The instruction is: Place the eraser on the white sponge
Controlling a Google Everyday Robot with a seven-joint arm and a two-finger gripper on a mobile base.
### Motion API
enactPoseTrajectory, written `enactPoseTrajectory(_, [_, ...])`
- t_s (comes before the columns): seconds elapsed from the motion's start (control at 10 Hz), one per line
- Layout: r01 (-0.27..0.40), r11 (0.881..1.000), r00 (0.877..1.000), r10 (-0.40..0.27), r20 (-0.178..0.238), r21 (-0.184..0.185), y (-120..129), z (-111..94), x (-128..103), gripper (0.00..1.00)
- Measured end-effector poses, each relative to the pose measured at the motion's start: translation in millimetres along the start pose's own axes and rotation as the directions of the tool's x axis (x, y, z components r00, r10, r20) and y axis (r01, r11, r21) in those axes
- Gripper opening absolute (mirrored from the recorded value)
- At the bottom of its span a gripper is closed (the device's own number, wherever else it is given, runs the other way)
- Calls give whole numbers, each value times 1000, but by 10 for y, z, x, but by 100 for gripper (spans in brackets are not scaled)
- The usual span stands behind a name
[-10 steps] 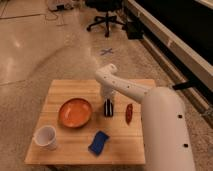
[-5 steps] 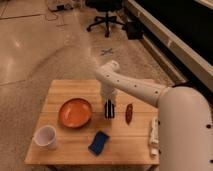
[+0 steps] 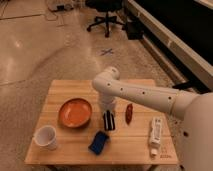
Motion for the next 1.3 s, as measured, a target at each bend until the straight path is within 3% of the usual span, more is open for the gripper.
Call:
enactPoseTrajectory(0.1, [21, 1000, 1000, -22, 4, 6, -69, 0, -86, 0])
enactPoseTrajectory(0.7, [34, 999, 999, -34, 4, -2, -77, 29, -119, 0])
enactPoseTrajectory(1.2, [73, 997, 997, -73, 18, -8, -334, 295, -517, 0])
enactPoseTrajectory(1.3, [83, 997, 996, -83, 21, -1, -398, 321, -594, 5])
